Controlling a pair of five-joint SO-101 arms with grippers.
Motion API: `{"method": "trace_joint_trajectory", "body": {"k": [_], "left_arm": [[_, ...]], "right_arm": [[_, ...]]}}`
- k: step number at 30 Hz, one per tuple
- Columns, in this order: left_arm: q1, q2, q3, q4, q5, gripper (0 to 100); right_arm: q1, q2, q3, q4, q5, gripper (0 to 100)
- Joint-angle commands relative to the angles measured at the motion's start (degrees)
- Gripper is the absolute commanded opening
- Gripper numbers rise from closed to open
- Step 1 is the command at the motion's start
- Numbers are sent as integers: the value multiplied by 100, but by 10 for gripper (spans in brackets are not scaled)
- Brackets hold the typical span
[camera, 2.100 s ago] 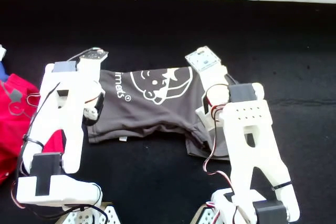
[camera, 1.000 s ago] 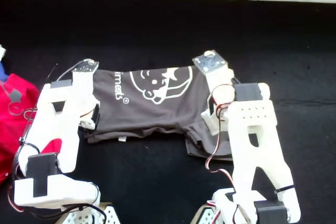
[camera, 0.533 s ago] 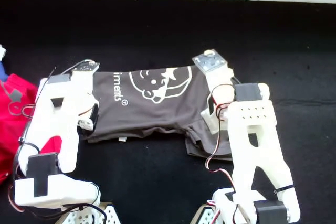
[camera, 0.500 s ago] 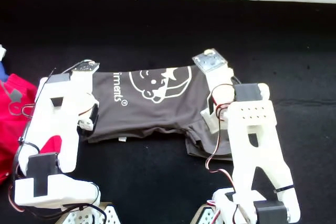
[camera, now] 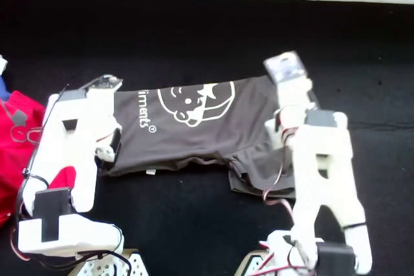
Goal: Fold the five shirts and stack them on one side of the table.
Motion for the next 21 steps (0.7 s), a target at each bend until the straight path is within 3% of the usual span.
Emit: {"method": "trace_joint_trajectory", "body": {"k": [1,7,11,16,21], "left_arm": [[57,-92,-884,651,-53,114],[66,-22,-2176,879,-26,144],[224,189,-2369,114,-18,109],[418,1490,-2466,-712,62,89],[426,2721,-3108,-853,457,89]], "right_arm": [[374,637,-1305,321,-18,112],[611,2484,-3275,655,-44,112],[611,3758,-4365,910,-70,112],[479,4892,-5736,1411,-703,112],[-75,5657,-6677,2308,-703,112]]}}
